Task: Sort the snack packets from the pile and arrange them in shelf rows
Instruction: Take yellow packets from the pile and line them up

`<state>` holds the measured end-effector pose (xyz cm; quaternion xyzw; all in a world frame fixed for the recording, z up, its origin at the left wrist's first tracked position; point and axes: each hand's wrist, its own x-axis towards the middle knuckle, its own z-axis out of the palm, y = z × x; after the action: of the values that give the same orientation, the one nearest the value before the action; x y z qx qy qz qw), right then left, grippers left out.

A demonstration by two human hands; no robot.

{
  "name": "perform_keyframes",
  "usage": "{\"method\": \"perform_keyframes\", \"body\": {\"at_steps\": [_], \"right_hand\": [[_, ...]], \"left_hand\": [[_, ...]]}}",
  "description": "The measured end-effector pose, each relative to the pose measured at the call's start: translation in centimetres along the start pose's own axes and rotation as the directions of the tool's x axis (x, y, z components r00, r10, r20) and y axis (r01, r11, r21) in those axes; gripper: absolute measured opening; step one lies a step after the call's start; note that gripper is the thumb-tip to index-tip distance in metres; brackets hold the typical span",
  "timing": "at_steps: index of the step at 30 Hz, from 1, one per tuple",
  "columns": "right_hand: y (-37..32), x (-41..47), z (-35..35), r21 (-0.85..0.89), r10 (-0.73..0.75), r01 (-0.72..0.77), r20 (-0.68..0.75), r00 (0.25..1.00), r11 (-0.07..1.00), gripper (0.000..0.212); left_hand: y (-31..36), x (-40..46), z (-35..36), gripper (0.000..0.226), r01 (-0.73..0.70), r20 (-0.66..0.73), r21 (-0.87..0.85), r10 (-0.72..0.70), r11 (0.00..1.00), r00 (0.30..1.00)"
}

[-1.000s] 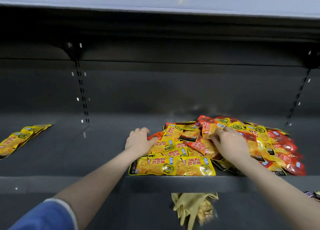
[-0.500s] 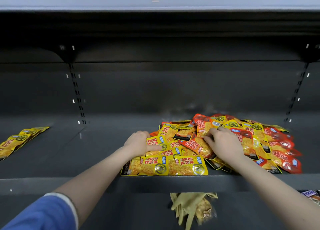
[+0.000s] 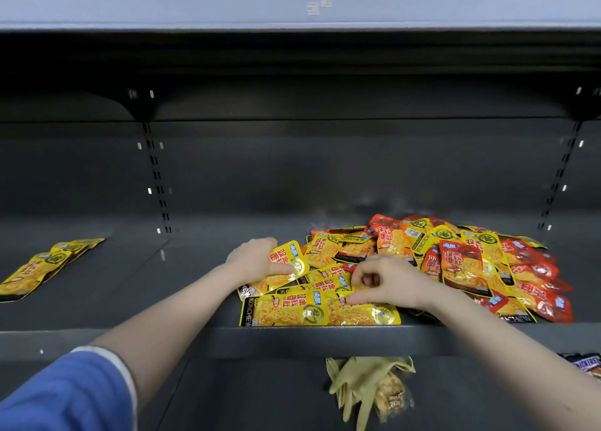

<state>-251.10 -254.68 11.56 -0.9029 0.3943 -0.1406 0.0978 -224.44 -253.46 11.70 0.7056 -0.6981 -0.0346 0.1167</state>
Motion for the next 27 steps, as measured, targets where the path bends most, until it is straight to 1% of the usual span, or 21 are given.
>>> {"method": "perform_keyframes", "body": {"at_steps": [2,4,6,9,11,14,17,19,20,21,22,24,25,27], "right_hand": [[-0.5,0.0,0.1,-0.036,-0.006,0.01,0.096,0.995,0.999,0.036],[-0.8,0.2,0.0,-0.064,-0.007,0.017,0.158,0.987,0.998,0.039],[-1.0,0.3,-0.3,-0.023,0.015,-0.011,0.192,0.981,1.0,0.039],[-1.1,0.3,-0.8,0.016,0.07,-0.075,0.206,0.976,0.997,0.044],[-1.1,0.4,-1.1,-0.011,0.102,-0.101,0.178,0.979,0.995,0.046],[-0.7,0.6,-1.4,0.028,0.133,-0.137,0.111,0.985,0.99,0.046],[-0.5,0.8,-2.0,0.104,0.183,-0.186,0.035,0.982,0.977,0.036],[-0.5,1.2,-2.0,0.14,0.244,-0.238,-0.027,0.969,0.961,0.059],[-0.4,1.4,-1.9,0.176,0.272,-0.26,-0.051,0.961,0.95,0.066],[-0.6,1.7,-1.8,0.221,0.285,-0.263,-0.077,0.955,0.939,0.065],[-0.8,2.1,-1.6,0.275,0.299,-0.265,-0.089,0.95,0.924,0.056],[-1.3,2.8,-1.1,0.4,0.314,-0.253,-0.092,0.945,0.881,0.028],[-1.8,3.3,-0.9,0.449,0.322,-0.247,-0.099,0.942,0.859,0.018],[-3.0,4.4,-0.1,0.514,0.354,-0.249,-0.116,0.928,0.821,0.01]], "left_hand": [[-0.1,-0.2,-0.1,0.052,0.01,-0.013,0.012,-0.01,1.0,1.0],[-0.2,-0.3,-0.2,0.051,0.014,-0.019,0.018,-0.014,1.0,1.0],[-0.3,-0.5,-0.2,0.05,0.013,-0.025,0.018,-0.013,1.0,1.0],[-0.4,-0.8,-0.4,0.048,0.012,-0.045,0.02,-0.011,1.0,0.999],[-0.7,-1.0,-0.5,0.048,0.02,-0.062,0.017,-0.019,1.0,0.998],[-1.0,-1.2,-0.7,0.047,0.047,-0.096,0.001,-0.047,0.999,0.994],[-1.5,-1.3,-0.9,0.045,0.087,-0.146,-0.05,-0.094,0.995,0.985],[-2.0,-1.5,-1.0,0.045,0.113,-0.192,-0.116,-0.134,0.987,0.972],[-2.3,-1.6,-1.1,0.045,0.126,-0.215,-0.154,-0.158,0.98,0.964],[-2.7,-1.7,-1.2,0.044,0.139,-0.235,-0.191,-0.183,0.972,0.955],[-3.0,-1.9,-1.4,0.045,0.153,-0.25,-0.222,-0.208,0.963,0.946],[-4.0,-2.5,-1.8,0.046,0.184,-0.27,-0.254,-0.252,0.95,0.929],[-4.7,-2.8,-2.0,0.046,0.201,-0.278,-0.26,-0.273,0.944,0.921],[-6.2,-3.6,-2.5,0.045,0.232,-0.29,-0.275,-0.311,0.933,0.905]]}}
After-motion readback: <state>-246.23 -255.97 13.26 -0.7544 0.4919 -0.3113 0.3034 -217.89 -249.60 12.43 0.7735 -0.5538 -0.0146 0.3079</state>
